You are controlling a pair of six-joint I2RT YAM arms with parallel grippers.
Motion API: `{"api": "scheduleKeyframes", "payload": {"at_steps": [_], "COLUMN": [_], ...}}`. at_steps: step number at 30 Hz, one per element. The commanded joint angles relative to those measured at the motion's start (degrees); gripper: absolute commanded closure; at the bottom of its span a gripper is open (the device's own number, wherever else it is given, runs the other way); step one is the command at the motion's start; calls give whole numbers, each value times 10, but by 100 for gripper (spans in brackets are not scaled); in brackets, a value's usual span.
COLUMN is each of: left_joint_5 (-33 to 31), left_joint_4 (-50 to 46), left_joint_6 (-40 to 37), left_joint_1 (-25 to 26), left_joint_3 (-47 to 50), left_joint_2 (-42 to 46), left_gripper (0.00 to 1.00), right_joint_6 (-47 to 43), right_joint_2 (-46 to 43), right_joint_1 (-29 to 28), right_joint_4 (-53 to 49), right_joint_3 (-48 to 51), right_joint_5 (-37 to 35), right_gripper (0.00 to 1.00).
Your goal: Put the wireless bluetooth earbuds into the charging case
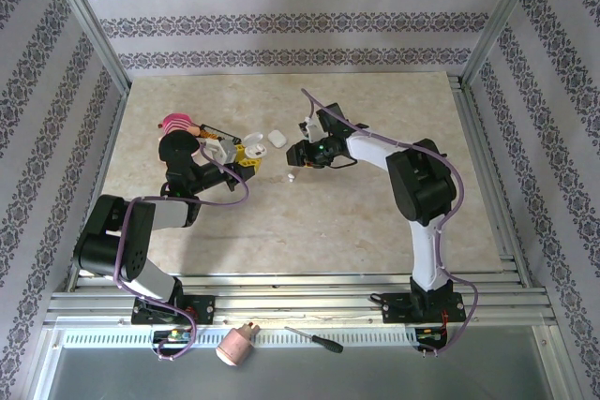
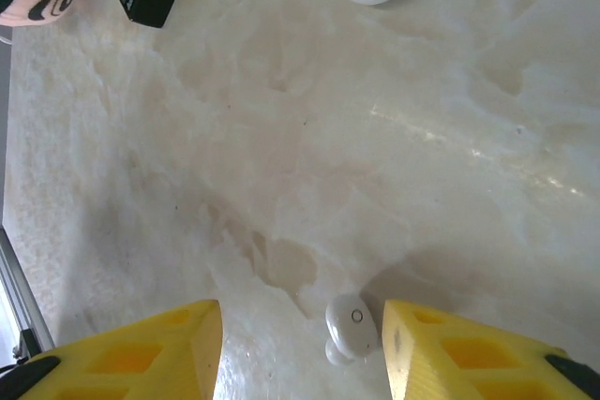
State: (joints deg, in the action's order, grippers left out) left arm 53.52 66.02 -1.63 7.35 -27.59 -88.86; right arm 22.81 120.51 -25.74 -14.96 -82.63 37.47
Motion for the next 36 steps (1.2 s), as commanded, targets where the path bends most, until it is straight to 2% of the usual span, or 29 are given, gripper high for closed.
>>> {"api": "scheduleKeyframes", "payload": {"at_steps": [1,17,26,36], "left_joint_5": [7,17,19,20], "left_joint_4": [36,50,63,67], "left_joint_6": [4,16,23,27], "left_joint_1": [-11,-14,-15,-15], "left_joint_3": [6,4,3,5], "left_joint_2": [-3,-16,-23,-25], "left_gripper": [78,77,77,77], "right_joint_6": [-4,-28,-31,-29], "right_joint_2": [21,51,39,56], "right_joint_1": [-5,-20,-25,-26], "right_joint_4": [-24,-49,-43,-50], "right_joint_3": [-28,-26,-16,-25], "right_joint_5": [23,29,51,37], "right_gripper": [52,50,57,59]}}
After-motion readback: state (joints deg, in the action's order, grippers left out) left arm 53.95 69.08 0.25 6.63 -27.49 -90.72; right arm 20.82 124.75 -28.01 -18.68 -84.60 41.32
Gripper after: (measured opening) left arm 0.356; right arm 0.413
